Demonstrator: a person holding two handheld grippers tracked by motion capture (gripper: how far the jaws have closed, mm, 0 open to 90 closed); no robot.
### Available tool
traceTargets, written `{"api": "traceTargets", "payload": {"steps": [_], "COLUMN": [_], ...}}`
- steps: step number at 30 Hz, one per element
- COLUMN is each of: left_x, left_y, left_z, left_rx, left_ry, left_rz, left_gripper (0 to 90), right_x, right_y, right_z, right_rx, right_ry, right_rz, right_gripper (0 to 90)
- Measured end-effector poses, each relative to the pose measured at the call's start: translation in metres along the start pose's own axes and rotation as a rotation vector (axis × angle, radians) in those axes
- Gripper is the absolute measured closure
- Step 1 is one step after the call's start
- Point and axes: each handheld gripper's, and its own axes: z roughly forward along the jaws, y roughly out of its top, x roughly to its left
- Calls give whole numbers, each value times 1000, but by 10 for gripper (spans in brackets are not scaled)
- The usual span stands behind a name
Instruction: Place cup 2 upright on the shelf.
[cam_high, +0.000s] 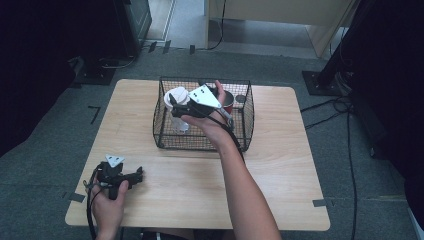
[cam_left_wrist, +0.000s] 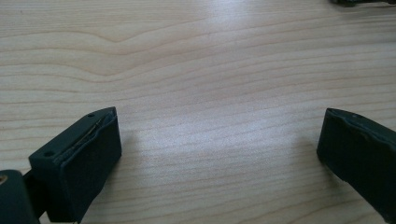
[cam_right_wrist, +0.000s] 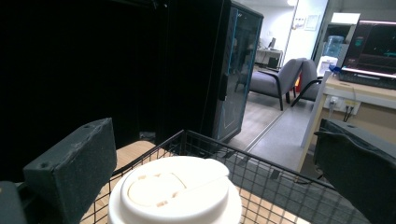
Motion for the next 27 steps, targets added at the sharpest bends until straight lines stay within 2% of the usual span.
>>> {"api": "traceTargets", "payload": {"steps": [7, 16, 27], "left_x": [0, 0, 0], "left_y": [0, 0, 0], "left_z": [0, 0, 0], "left_rx": [-2, -1, 0], "left_ry": [0, 0, -1], "left_rz": [-3, -2, -1], "left_gripper": [4, 4, 5], "right_x": [-8, -29, -42], "right_y": [2, -1, -6], "right_z": [-24, -58, -96], "right_rx": [1, -5, 1], "right_ry": [-50, -110, -141], "right_rz": [2, 10, -8], "right_gripper": [0, 0, 0]}}
